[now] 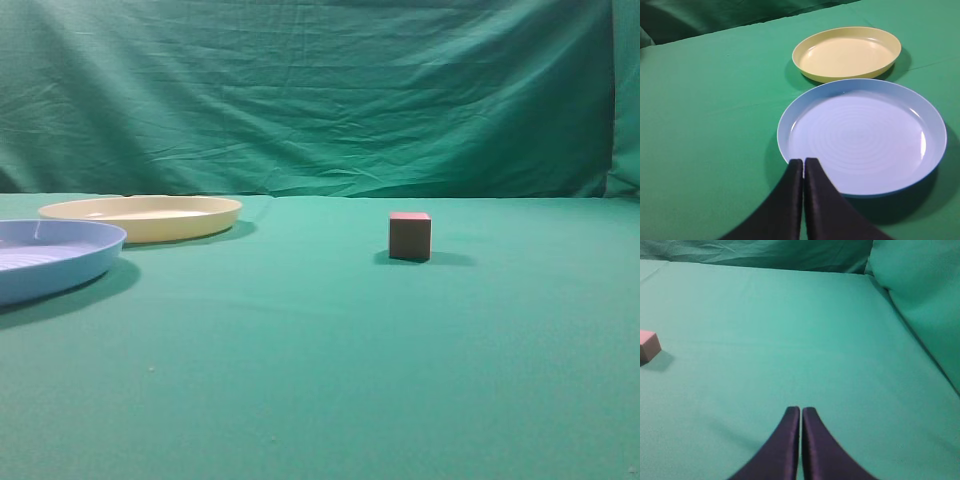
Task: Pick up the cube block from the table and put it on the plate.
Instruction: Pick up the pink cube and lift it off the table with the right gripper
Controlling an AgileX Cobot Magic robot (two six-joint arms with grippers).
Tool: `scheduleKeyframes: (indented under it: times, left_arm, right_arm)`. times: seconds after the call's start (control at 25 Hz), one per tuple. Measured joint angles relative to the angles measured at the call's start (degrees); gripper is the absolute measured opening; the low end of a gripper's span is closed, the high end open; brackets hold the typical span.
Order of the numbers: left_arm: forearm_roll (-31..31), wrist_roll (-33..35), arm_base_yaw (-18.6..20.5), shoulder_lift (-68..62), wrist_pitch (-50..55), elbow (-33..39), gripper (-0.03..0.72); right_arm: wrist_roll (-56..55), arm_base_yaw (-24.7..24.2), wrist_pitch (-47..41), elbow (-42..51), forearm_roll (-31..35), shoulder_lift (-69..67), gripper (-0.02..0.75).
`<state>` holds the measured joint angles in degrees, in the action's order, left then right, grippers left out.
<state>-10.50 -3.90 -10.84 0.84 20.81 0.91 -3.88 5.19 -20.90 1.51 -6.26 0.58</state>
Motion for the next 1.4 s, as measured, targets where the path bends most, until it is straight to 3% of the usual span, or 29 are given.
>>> scheduleKeyframes:
  times: [0.2, 0.28, 0.4, 0.72, 0.88, 1.08, 1.4]
  left_arm:
    - [0.0, 0.0, 0.0, 0.0, 0.0, 0.0, 0.0]
    - [0.0, 0.0, 0.0, 0.0, 0.0, 0.0, 0.0]
    - [0.0, 0.0, 0.0, 0.0, 0.0, 0.0, 0.0]
    - [0.0, 0.0, 0.0, 0.0, 0.0, 0.0, 0.0]
    - [0.0, 0.0, 0.0, 0.0, 0.0, 0.0, 0.0]
    - [0.0, 0.0, 0.0, 0.0, 0.0, 0.0, 0.0]
    - [0.0, 0.0, 0.0, 0.0, 0.0, 0.0, 0.0]
  right_arm:
    - [-3.8, 0.0, 20.9, 0.1, 3.6, 0.0, 0.0]
    - [-4.4, 0.0, 24.0, -0.3, 4.0, 0.0, 0.0]
    - [-4.7, 1.0, 19.0, -5.3, 4.0, -4.3, 0.0]
    - [-2.7, 4.5, 1.3, -22.5, 4.4, -32.7, 0.0]
    - [0.8, 5.1, -5.3, -29.6, 8.5, -44.9, 0.0]
    - [14.6, 6.1, -8.0, -38.9, 15.9, -59.1, 0.0]
    - [24.8, 18.6, -3.3, -49.2, 18.2, -78.0, 0.0]
